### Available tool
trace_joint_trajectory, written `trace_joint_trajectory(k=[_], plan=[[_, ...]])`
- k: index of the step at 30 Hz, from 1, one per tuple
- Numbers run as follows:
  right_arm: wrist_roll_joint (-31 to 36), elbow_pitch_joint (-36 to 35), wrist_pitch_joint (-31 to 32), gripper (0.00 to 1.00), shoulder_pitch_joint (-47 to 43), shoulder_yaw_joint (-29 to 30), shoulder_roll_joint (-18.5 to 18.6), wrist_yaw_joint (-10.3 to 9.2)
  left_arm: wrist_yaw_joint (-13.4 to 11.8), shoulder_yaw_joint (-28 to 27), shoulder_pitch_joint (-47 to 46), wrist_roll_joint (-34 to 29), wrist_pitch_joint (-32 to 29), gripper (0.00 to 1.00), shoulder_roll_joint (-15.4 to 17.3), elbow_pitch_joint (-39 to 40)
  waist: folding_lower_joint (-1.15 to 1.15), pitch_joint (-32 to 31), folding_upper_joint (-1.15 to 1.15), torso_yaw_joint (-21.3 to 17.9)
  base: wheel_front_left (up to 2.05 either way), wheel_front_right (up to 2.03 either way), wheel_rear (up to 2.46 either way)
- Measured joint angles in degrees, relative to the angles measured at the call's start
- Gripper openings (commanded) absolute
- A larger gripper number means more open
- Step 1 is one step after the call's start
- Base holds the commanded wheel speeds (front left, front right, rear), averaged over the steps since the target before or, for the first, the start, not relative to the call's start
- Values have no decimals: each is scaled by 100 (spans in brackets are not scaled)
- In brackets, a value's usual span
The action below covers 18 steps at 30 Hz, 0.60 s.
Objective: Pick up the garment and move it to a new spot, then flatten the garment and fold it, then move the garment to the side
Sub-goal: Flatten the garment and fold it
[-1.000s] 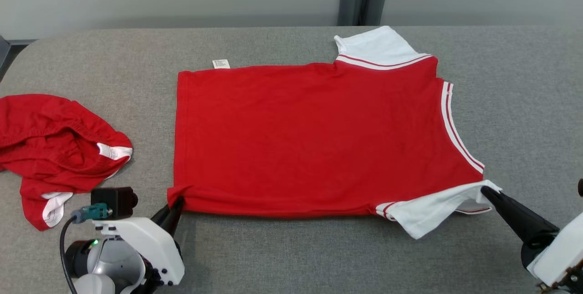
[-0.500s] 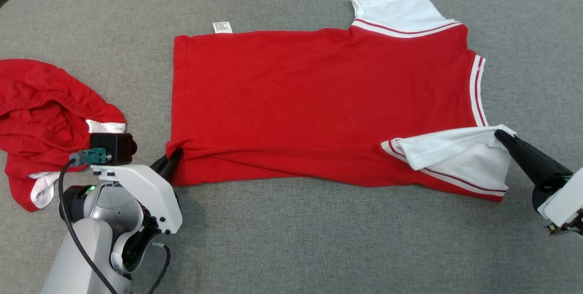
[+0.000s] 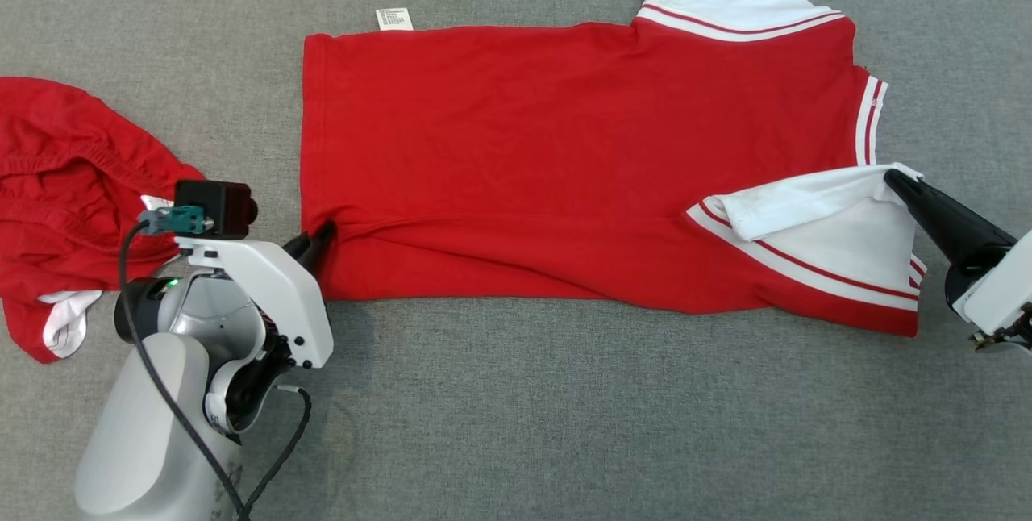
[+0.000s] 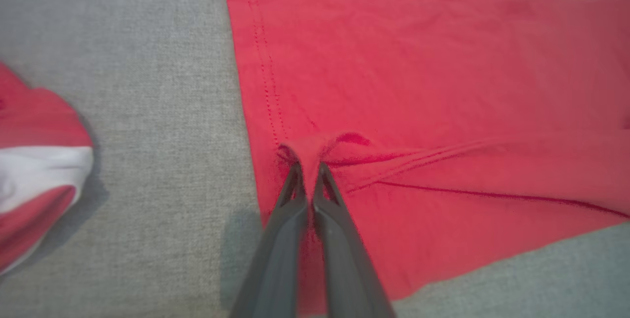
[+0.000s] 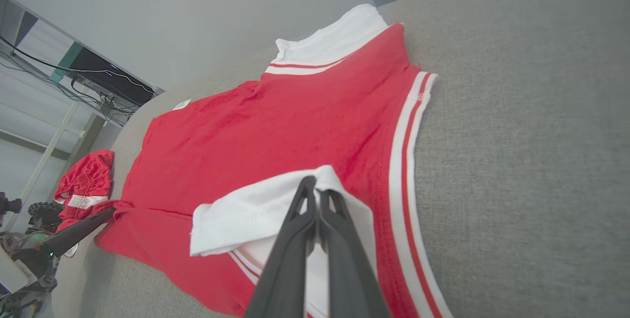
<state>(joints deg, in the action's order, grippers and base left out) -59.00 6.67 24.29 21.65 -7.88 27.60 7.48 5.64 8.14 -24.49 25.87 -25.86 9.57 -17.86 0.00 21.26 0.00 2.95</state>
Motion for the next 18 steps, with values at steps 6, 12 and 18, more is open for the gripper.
trace_joint_trajectory(k=[6,12,18], plan=[[-103,256,-113,0,220,-236,130,0,35,240,-204,111,-769,0,53,-31,0,53,0,61,0,0,0],[-156,419,-137,0,409,-504,205,0,34,293,-404,202,-1168,0,94,199,0,37,0,63,0,0,0],[-102,772,-147,0,717,-760,271,0,-16,253,-521,343,-1488,0,175,315,0,30,0,11,0,0,0]])
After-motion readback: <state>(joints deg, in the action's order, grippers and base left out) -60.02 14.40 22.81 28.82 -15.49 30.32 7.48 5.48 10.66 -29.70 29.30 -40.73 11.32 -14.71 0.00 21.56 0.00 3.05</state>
